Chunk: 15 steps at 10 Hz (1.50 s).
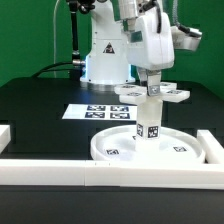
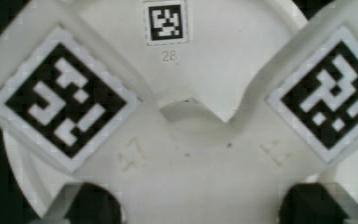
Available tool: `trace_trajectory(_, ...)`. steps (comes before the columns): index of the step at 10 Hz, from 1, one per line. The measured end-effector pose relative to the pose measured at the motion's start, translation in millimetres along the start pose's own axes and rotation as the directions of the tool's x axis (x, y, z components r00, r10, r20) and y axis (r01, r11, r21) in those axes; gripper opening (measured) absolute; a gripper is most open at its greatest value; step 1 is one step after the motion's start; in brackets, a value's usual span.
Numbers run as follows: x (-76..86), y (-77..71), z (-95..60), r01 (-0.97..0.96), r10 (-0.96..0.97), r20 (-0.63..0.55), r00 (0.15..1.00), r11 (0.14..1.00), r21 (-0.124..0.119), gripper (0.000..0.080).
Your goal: Assemble round table
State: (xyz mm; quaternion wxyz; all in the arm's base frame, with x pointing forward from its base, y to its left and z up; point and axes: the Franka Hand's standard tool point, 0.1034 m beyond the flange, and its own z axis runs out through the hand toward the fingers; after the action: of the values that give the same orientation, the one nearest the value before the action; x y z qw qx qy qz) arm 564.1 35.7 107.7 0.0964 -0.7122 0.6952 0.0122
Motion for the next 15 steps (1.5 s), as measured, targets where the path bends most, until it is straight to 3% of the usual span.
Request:
trace_trajectory(1,-0.4,0.7,0.1,-0.049,0.049,0.002,0.999,0.999,-0.01,0.0442)
trace_trajectory(2,-2.3,0.2,-0.6,-0.073,0.073,0.011,0.997,0.997,-0.022,0.0498)
trace_trajectory(3,-3.4,-0.1,0.1,-0.076,0.076,0.014,0.997,0.997,-0.019,0.06)
trace_trajectory(5,-4.1,0.1,0.5,-0.062,0.062,0.015,0.998,0.998,-0.019,0.0639)
trace_trajectory(6,-4.3,0.1,0.4,-0.055,0.056,0.015,0.998,0.998,-0.02,0.0647)
trace_trajectory(7,-6.8,1.1,-6.6,-0.013,0.015,0.034,0.999,0.999,-0.047,0.0647)
trace_trajectory(8,-10.0,-2.6,-19.3,0.012,-0.009,0.053,0.999,0.998,-0.056,0.0647)
trace_trajectory(9,-13.3,-7.4,-29.7,0.021,-0.018,0.064,0.998,0.999,-0.049,0.0649)
trace_trajectory(13,-16.4,-5.8,-27.6,0.13,-0.126,0.063,0.99,0.99,-0.053,0.0649)
trace_trajectory(14,-21.8,-3.3,-24.3,0.257,-0.254,0.061,0.965,0.964,-0.066,0.0649)
trace_trajectory(15,-22.9,-2.8,-23.3,0.407,-0.403,0.069,0.912,0.911,-0.059,0.0649)
